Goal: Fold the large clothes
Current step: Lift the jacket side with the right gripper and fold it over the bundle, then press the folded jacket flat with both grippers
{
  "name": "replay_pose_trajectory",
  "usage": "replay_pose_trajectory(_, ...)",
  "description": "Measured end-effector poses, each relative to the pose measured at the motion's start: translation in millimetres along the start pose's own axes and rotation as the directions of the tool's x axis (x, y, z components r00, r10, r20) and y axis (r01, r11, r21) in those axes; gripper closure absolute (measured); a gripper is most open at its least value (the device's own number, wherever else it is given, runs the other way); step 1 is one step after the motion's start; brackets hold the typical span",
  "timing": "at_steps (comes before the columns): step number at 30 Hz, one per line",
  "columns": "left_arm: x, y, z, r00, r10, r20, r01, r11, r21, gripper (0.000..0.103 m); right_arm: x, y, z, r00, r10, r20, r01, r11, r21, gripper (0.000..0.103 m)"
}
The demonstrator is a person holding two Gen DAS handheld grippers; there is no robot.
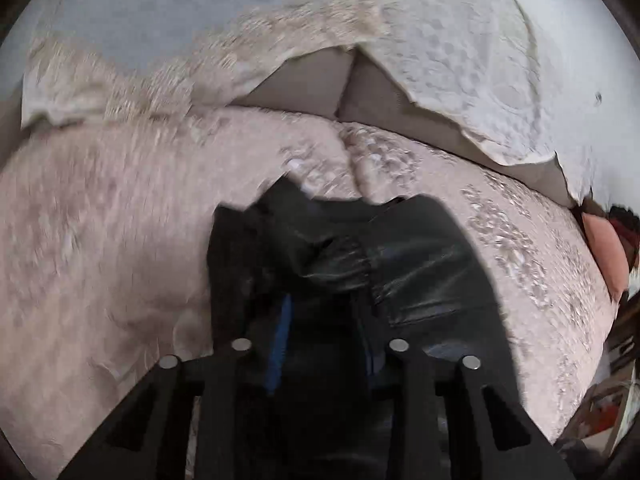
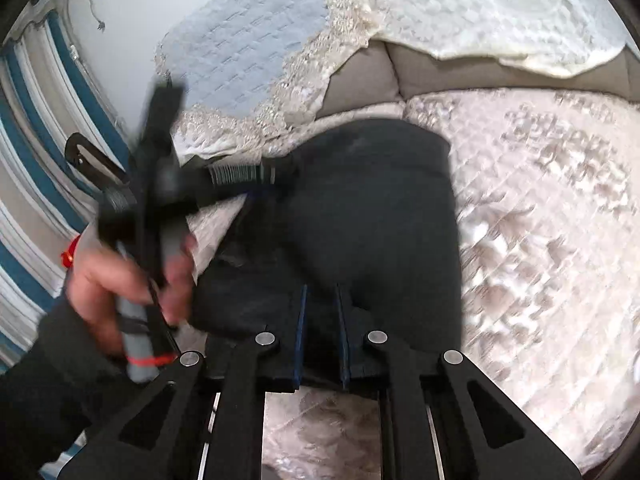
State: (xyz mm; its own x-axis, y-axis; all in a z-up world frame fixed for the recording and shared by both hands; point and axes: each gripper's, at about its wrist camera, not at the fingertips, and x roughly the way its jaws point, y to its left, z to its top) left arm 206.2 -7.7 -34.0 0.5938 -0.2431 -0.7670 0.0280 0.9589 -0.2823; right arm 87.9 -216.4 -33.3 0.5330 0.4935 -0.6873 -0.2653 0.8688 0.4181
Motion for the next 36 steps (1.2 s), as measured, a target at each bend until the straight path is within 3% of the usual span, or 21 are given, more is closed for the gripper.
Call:
replay_pose_trajectory(3,1,13,-13,0.999,0.005,0.036,-0.004,1.000,-0.026,0.084,2,-7,3,0.999,-0.034,0.009,0.034,0.999,-0.009,0.091)
replay_pose_trajectory(8,5,0,-28,0.993,0.065,0.099,-0.070,0.996,0.048,0.084,27,-17,-5,0.995,-0.098,-0.006,0.098,0.995,-0.036,0.092)
replay_pose_trajectory(12,12,12,-26,0.996,0.010,0.085,-0.010,1.000,-0.001,0.084,37,-27,-13,0.996,-0.090,0.006,0.091,0.996,-0.010,0.095)
replay_pose_trajectory(17,10,12,-21,0.998,-0.010,0.067,0.010,1.000,-0.006,0.084,37,-26,-13,0.995,-0.100,0.001,0.100,0.995,-0.014,0.095)
replay_pose_trajectory(20,-9,15,-10,0.998,-0.039,0.042,0.040,0.999,-0.021,0.084,24,-24,0,0.994,-0.105,-0.033,0.105,0.994,-0.021,0.092)
replay_pose_trajectory(26,-65,1,26,0.982,-0.065,0.177,0.070,0.997,-0.022,0.071,0,-27,34,0.988,-0.147,0.054,0.149,0.988,-0.035,0.092)
replay_pose_trajectory(30,-32,-14,42,0.991,-0.059,0.124,0.059,0.998,0.004,0.071,25,-39,61,0.984,-0.173,0.042,0.175,0.984,-0.028,0.092)
replay_pose_trajectory(33,19,-2,32,1.000,0.021,0.022,-0.021,1.000,0.005,0.071,50,-47,77,0.981,-0.193,0.008,0.193,0.981,-0.028,0.092)
replay_pose_trajectory(34,32,9,25,1.000,0.011,-0.015,-0.011,1.000,-0.024,0.071,61,-50,79,0.979,-0.204,-0.011,0.204,0.979,-0.030,0.092)
replay_pose_trajectory(36,38,24,18,0.999,-0.031,0.013,0.032,0.997,-0.071,0.072,75,-56,78,0.976,-0.214,-0.040,0.213,0.977,-0.027,0.092)
